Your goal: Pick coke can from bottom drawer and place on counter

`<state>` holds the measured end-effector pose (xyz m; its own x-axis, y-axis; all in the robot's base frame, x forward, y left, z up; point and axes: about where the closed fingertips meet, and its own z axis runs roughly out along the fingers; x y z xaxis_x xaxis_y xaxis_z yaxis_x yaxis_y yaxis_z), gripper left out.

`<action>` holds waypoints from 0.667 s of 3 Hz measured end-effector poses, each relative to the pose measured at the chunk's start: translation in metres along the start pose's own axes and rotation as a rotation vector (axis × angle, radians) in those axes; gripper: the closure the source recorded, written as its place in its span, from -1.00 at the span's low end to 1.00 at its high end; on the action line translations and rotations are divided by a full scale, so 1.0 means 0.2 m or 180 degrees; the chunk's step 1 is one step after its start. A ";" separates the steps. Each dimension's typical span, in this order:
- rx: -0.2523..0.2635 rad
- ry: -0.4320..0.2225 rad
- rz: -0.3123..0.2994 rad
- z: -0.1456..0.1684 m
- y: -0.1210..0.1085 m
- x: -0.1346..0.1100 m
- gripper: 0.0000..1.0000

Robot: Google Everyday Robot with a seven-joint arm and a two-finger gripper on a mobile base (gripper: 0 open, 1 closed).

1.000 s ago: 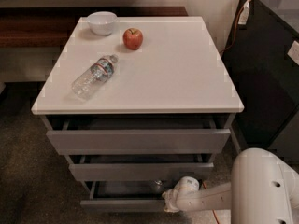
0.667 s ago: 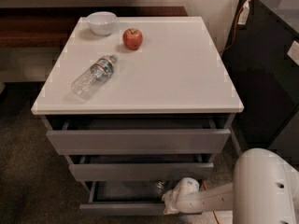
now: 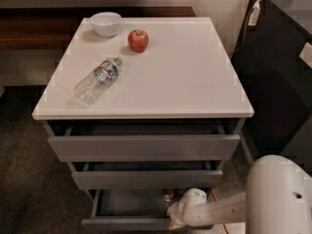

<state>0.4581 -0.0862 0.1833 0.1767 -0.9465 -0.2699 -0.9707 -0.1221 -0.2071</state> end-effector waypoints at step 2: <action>-0.0055 -0.0026 -0.0050 0.00 0.05 -0.03 1.00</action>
Offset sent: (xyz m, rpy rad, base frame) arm -0.1122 0.0616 -0.0064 0.0234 0.1266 0.2134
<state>0.4474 -0.0822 0.1822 0.1931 -0.9420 -0.2746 -0.9705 -0.1421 -0.1950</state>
